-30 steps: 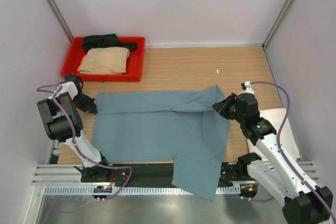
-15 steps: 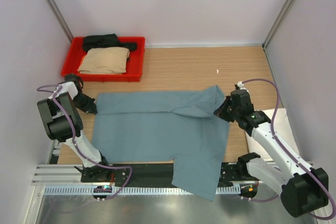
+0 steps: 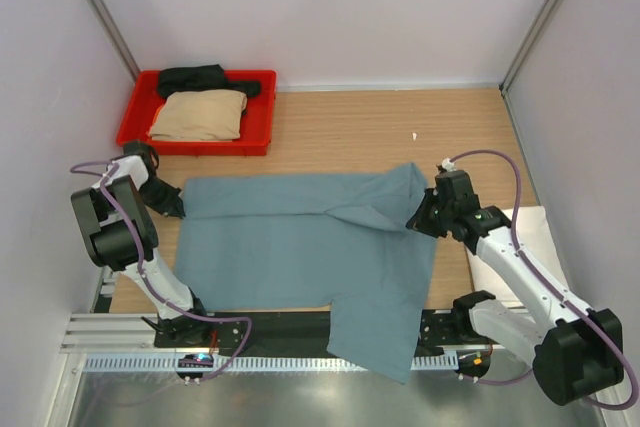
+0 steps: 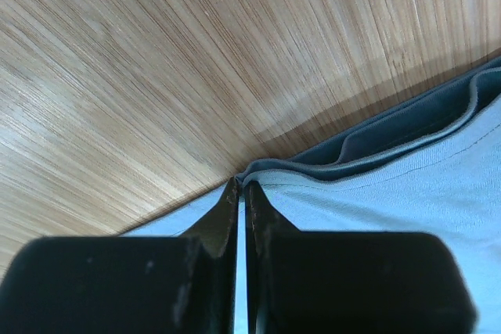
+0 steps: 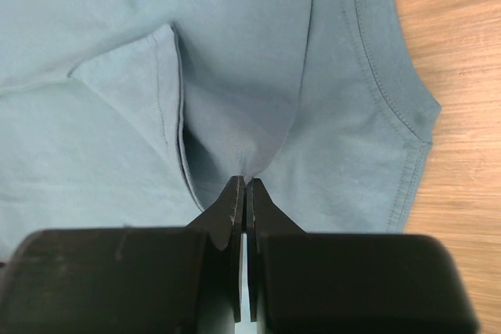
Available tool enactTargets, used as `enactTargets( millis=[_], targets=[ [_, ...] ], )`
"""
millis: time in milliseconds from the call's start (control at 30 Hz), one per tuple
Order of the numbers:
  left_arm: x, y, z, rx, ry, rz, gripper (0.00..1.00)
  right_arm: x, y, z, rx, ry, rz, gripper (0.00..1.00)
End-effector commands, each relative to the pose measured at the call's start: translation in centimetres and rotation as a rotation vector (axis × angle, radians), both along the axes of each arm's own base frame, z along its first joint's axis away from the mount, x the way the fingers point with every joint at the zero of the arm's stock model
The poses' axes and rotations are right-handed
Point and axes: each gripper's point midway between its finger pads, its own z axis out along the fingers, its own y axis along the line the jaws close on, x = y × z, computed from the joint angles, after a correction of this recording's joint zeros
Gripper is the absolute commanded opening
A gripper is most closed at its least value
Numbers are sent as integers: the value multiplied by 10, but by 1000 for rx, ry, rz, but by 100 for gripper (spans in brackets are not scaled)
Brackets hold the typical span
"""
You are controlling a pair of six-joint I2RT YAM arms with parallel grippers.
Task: Fold and stack the t-shirts
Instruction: Fold the tshirt
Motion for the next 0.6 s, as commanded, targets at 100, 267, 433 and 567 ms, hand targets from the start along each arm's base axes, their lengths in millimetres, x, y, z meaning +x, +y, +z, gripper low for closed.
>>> enactTargets(
  millis=[100, 267, 433, 567],
  targets=[
    [-9, 5, -5, 30, 44, 1, 0, 0, 0, 5, -33, 19, 45, 4],
    [-15, 2, -2, 17, 64, 4, 22, -17, -3, -16, -56, 126, 66, 15],
    [-26, 1, 28, 39, 53, 23, 59, -30, -9, -13, -98, 201, 90, 57],
    [-12, 7, 64, 95, -61, 40, 57, 38, -35, 32, -185, -49, -10, 90]
  ],
)
